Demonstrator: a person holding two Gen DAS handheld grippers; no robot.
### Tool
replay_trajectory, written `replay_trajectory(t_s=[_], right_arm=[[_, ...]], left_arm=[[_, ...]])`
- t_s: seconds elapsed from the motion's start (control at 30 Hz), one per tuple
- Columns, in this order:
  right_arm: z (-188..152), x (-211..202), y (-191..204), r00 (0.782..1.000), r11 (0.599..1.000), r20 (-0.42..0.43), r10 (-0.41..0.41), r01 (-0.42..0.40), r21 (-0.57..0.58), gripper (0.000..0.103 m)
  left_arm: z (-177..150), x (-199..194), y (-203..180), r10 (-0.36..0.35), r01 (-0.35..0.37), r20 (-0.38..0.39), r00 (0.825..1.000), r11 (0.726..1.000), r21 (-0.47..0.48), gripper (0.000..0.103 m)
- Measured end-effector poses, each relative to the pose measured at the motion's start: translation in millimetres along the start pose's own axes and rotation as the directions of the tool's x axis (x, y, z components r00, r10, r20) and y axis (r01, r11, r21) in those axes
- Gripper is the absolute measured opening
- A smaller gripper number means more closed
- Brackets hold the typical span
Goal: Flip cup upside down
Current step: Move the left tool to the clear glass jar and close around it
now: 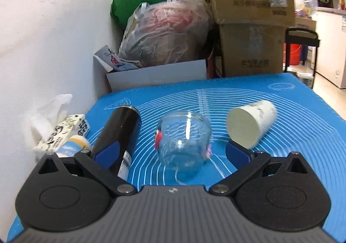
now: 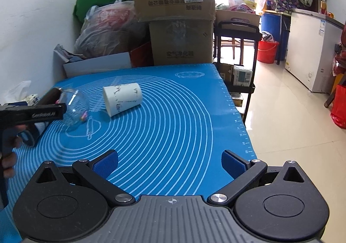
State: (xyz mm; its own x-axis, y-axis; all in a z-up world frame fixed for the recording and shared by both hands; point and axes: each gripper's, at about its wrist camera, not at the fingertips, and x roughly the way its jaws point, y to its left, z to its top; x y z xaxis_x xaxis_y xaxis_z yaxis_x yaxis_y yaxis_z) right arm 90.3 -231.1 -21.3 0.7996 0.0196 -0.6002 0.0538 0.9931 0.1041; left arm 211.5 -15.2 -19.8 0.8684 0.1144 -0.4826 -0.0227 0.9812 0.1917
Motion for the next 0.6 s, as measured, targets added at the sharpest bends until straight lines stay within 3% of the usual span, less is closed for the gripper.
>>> replay_trajectory(t_s=[0.27, 0.4, 0.6], right_arm=[[2, 22, -1, 1.0, 1.0, -0.021, -0.01, 0.011, 0.012, 0.103], [1, 30, -1, 0.999, 1.0, -0.032, -0.012, 0.012, 0.012, 0.103], [0, 33, -5, 0.999, 1.0, -0.039, -0.013, 0.013, 0.022, 0.103]], left_arm=[[1, 63, 2, -0.01, 0.01, -0.052, 0.999, 1.0, -0.008, 0.101], [1, 73, 1, -0.073, 0.073, -0.081, 0.994, 0.997, -0.007, 0.083], [-3, 74, -4, -0.081, 0.083, -0.081, 0.993, 0.996, 0.019, 0.08]])
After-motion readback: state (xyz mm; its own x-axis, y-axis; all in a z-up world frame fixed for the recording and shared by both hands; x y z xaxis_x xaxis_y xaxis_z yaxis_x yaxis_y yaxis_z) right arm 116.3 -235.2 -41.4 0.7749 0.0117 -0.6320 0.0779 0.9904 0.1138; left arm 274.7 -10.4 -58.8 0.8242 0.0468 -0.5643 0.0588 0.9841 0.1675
